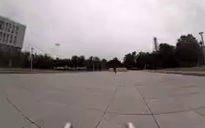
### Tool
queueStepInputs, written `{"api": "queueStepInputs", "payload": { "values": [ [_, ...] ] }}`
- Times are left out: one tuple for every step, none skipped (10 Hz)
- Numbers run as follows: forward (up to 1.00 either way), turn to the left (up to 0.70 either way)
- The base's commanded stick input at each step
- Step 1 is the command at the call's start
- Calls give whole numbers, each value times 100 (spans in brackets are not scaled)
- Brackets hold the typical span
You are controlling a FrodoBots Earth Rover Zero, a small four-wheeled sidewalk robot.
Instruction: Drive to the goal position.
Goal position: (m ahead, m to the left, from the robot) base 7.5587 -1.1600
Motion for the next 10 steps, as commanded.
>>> {"api": "queueStepInputs", "payload": {
  "values": [
    [85, 0],
    [85, 0],
    [85, 0],
    [85, 0],
    [85, 0],
    [85, 0],
    [85, 0],
    [85, 0],
    [85, 0],
    [85, 0]
  ]
}}
